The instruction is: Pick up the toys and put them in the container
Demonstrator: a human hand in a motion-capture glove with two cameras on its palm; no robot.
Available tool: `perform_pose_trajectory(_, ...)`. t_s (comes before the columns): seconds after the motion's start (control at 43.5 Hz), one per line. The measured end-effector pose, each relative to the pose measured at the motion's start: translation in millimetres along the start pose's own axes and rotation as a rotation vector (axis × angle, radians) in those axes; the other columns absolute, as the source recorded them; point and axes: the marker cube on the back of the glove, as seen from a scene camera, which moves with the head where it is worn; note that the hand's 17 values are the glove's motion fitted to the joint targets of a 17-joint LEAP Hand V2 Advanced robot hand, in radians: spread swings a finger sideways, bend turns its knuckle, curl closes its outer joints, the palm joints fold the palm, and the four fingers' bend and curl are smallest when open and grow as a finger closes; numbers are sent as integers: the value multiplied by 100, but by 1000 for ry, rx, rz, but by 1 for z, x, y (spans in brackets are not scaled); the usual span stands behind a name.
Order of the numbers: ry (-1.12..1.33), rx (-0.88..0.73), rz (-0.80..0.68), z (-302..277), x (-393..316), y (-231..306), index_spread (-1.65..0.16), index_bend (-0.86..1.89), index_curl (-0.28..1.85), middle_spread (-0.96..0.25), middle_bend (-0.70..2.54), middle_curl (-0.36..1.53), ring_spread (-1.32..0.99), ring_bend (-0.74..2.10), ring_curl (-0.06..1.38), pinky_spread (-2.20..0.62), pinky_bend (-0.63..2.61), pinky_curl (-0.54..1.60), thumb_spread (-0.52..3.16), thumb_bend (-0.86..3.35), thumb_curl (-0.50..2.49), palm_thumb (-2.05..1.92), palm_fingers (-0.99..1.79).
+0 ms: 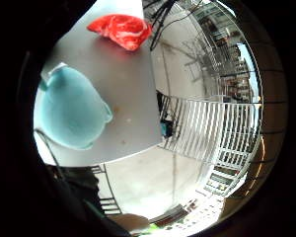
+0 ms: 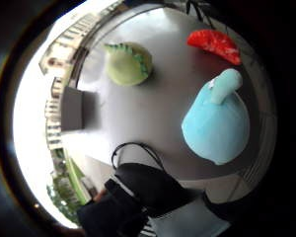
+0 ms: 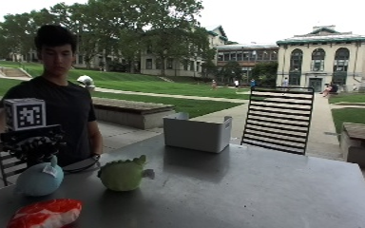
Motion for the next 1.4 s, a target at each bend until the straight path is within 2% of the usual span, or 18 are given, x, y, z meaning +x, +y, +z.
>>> perform_pose_trajectory(0.23,-21,-72,-18,52,17,-2,-23,14,30,-11,23,40,-32,20,28,-5,52,36,83,-9,17,-11,-2)
perform_pose_trajectory(0.368,-93,-94,4,75,17,0,-23,9,27,-12,23,40,-34,24,29,-6,70,39,89,-4,19,-4,12)
perform_pose_trajectory(0.391,-99,-88,3,77,17,1,-23,6,26,-12,24,40,-35,30,31,-8,77,41,90,-2,20,0,22)
perform_pose_trajectory(0.529,-82,-114,-7,90,17,1,-23,4,20,-12,21,40,-39,48,35,-16,97,44,96,2,23,9,38)
perform_pose_trajectory(0.575,-66,-118,-10,94,16,3,-24,0,17,-13,18,40,-40,60,38,-24,111,47,99,6,25,17,55)
perform_pose_trajectory(0.736,-81,-102,2,97,16,5,-24,-2,8,-18,26,43,-43,87,47,-37,120,47,111,23,32,49,71)
perform_pose_trajectory(0.828,-108,-86,-3,95,15,5,-25,1,5,-22,44,49,-45,94,50,-41,113,45,109,32,39,66,80)
perform_pose_trajectory(0.85,-114,-79,-1,95,14,5,-25,0,3,-22,40,48,-44,94,49,-42,116,45,111,30,38,62,74)
perform_pose_trajectory(0.873,-121,-70,3,94,13,5,-25,4,4,-23,50,51,-45,98,51,-42,110,44,107,34,41,72,85)
perform_pose_trajectory(0.896,-128,-60,11,94,12,5,-25,2,2,-24,48,50,-45,96,50,-43,112,44,108,33,41,70,80)
perform_pose_trajectory(1.034,-125,23,45,89,4,7,-25,9,-1,-25,63,56,-43,107,51,-43,99,39,103,44,49,89,103)
perform_pose_trajectory(1.126,-102,90,123,82,-1,0,-25,11,0,-25,75,59,-39,111,52,-44,89,36,101,52,54,98,116)
perform_pose_trajectory(1.149,-100,107,149,79,-2,-4,-25,10,-1,-25,73,58,-39,112,52,-44,91,37,100,51,54,98,112)
perform_pose_trajectory(1.195,-106,95,153,71,-3,-5,-25,16,1,-24,83,61,-38,111,52,-45,84,35,102,57,57,103,123)
perform_pose_trajectory(1.287,-126,21,105,45,-6,0,-26,18,2,-24,87,62,-37,111,52,-45,78,34,87,50,59,97,119)
perform_pose_trajectory(1.402,-101,120,105,-6,-16,-15,-27,14,2,-29,77,59,-38,108,50,-45,81,35,73,32,60,75,105)
